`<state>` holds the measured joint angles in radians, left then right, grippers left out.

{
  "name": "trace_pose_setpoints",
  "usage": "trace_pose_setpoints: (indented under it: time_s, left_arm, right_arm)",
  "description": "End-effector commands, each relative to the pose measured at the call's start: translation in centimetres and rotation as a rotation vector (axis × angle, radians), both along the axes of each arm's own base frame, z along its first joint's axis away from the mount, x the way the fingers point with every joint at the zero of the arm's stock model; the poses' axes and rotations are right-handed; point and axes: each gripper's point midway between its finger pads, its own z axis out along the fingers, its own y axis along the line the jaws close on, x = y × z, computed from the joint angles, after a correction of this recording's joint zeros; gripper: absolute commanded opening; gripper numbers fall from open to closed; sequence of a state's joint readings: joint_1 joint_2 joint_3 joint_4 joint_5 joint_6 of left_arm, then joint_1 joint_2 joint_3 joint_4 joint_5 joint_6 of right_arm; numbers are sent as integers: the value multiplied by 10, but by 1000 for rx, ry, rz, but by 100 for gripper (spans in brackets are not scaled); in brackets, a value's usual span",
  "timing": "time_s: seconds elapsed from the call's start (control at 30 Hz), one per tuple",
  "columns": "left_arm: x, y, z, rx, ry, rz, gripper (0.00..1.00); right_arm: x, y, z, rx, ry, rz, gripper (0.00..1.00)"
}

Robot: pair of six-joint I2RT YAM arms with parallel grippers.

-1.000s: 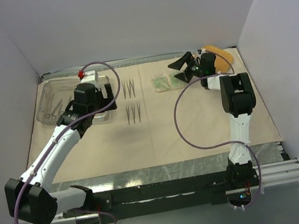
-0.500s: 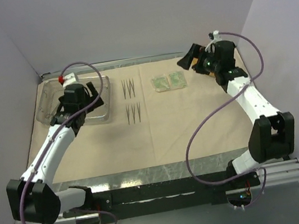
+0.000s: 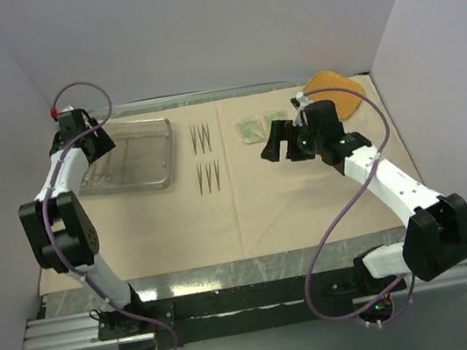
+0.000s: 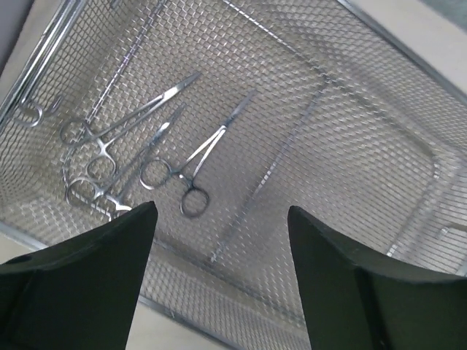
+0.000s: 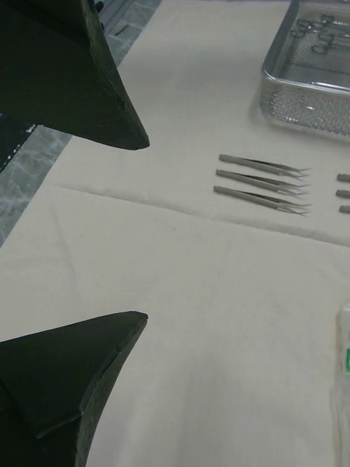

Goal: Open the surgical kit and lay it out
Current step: Pick up the medical item from the container.

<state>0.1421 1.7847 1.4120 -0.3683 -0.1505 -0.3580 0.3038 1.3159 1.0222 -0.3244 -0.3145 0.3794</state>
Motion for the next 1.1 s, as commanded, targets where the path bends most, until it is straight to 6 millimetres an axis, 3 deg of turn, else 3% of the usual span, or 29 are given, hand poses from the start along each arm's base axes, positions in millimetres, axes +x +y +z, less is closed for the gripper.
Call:
trace_pose_setpoints:
  time_s: [0.0, 0.07, 0.1, 0.27, 0.53, 0.87, 1.07]
  left_arm:
    - [26, -1, -17, 14, 51, -141, 74]
    - [36, 6, -20, 42, 68, -140, 61]
    - [35, 6, -36, 34, 116, -147, 55]
    - [45, 15, -43, 79, 150, -161, 42]
    - [28, 17, -74, 85, 243, -164, 40]
    - [35, 17, -100, 82, 296, -187, 32]
    - [27, 18, -116, 82, 349, -192, 29]
  right_arm:
    - [6, -11, -1, -60, -31, -14, 100]
    - [5, -10, -4, -58, -23, -14, 100]
    - [5, -10, -6, -55, -17, -12, 100]
    - [9, -9, -9, -69, -6, -2, 100]
    - [14, -8, -13, -81, 0, 3, 100]
    - [16, -5, -22, -77, 22, 10, 100]
    - [16, -5, -24, -79, 26, 9, 100]
